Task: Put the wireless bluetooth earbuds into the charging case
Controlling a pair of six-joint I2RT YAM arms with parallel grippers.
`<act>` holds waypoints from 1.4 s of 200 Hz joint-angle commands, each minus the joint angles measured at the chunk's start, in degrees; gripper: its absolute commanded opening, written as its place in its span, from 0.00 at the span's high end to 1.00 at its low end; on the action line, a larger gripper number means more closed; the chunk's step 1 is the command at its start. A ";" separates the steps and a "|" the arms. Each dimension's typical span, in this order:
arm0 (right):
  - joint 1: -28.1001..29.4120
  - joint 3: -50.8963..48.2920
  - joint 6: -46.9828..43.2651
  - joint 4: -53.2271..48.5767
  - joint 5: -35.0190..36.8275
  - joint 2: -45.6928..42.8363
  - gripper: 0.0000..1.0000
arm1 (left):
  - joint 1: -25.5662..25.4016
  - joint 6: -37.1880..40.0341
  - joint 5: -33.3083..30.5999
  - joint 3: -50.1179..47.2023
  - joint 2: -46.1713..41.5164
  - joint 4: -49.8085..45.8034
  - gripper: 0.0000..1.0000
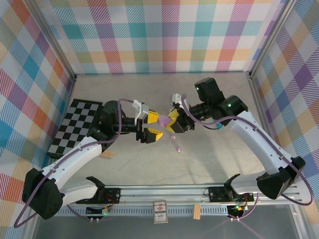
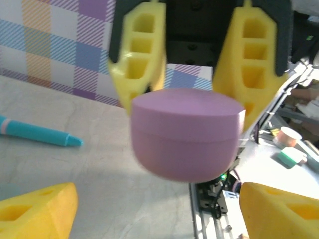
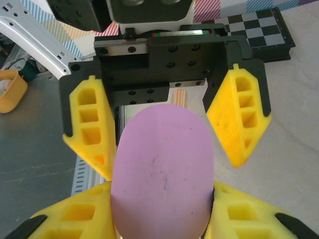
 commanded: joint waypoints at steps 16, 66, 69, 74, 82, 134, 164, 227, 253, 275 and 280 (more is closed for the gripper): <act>0.51 1.68 -0.78 -2.02 -3.06 1.18 0.96 | -1.49 1.33 3.77 2.69 -0.32 2.13 0.25; 0.67 1.41 -1.71 -2.28 -2.67 2.14 0.96 | -2.37 -3.73 4.03 2.34 -0.19 8.10 0.36; 0.66 1.41 -1.76 -2.24 -2.71 2.15 0.96 | -2.45 -3.88 4.01 2.35 -0.18 8.22 0.37; 0.68 1.32 -1.82 -2.25 -2.63 2.15 0.96 | -2.51 -3.98 4.01 2.32 -0.22 8.33 0.39; 0.62 1.37 -2.01 -2.24 -2.68 2.24 0.96 | -2.55 -4.25 3.96 2.29 -0.22 8.30 0.43; 0.68 0.12 -2.68 -1.52 -2.54 1.63 0.96 | -2.90 -4.78 3.92 2.30 -0.22 8.34 0.58; 0.72 -0.23 -2.75 -1.67 -2.19 1.47 0.95 | -2.99 -4.87 4.29 2.38 -0.22 8.17 0.69; 0.54 -2.62 -0.10 2.94 0.58 -1.45 0.62 | -2.99 1.12 4.04 1.21 -1.94 3.68 0.73; 0.55 -2.75 2.09 4.27 1.59 -2.34 0.54 | -2.99 2.42 4.02 0.63 -2.66 2.92 0.74; 0.42 -2.22 3.42 4.74 2.13 -2.40 0.47 | -2.99 2.33 4.11 0.21 -2.96 2.98 0.74; 0.36 -2.27 3.68 4.92 2.42 -2.50 0.46 | -2.99 2.45 4.09 0.19 -3.08 2.90 0.74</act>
